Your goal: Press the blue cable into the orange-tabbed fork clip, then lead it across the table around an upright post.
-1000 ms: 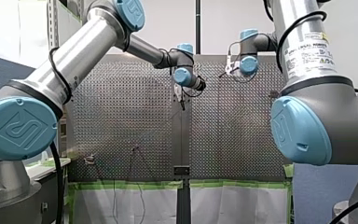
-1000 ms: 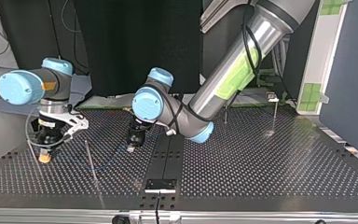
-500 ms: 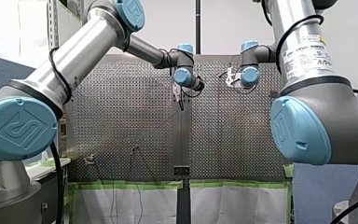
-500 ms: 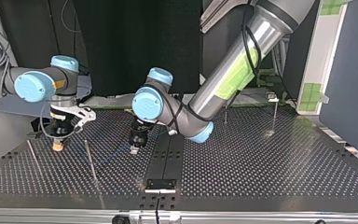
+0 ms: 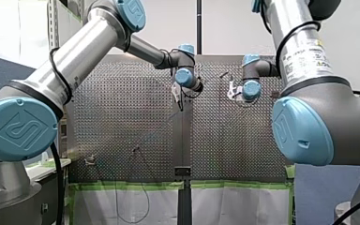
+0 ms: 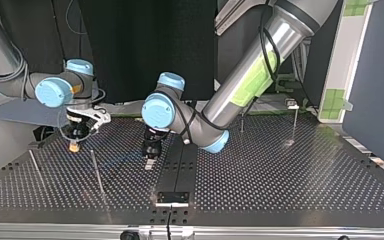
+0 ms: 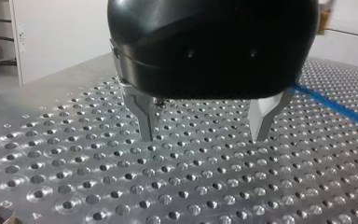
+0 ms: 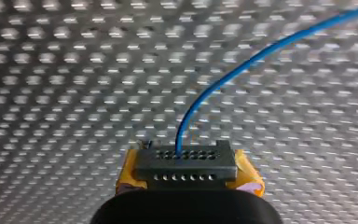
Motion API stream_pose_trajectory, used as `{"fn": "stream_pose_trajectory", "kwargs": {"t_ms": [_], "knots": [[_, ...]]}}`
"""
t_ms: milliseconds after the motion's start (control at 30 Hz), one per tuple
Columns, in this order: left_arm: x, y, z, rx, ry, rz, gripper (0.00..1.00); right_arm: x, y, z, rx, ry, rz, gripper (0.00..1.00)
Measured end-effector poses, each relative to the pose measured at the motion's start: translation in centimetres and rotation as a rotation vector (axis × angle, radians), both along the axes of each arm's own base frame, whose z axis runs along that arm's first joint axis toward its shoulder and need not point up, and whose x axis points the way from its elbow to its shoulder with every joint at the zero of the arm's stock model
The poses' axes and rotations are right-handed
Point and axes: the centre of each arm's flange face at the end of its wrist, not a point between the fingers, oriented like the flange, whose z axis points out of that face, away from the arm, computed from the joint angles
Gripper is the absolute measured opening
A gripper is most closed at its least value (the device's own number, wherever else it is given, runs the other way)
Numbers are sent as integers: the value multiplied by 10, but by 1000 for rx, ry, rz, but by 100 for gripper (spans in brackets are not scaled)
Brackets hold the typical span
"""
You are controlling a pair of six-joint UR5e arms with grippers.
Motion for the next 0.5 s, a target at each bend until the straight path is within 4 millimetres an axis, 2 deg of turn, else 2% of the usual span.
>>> {"fn": "stream_pose_trajectory", "kwargs": {"t_ms": [133,500], "knots": [[0,1,0,0,0,14,100,-2,-3,-19,12,3,-3,0],[1,3,0,0,-1,30,100,-10,-12,-52,41,28,-18,0]]}}
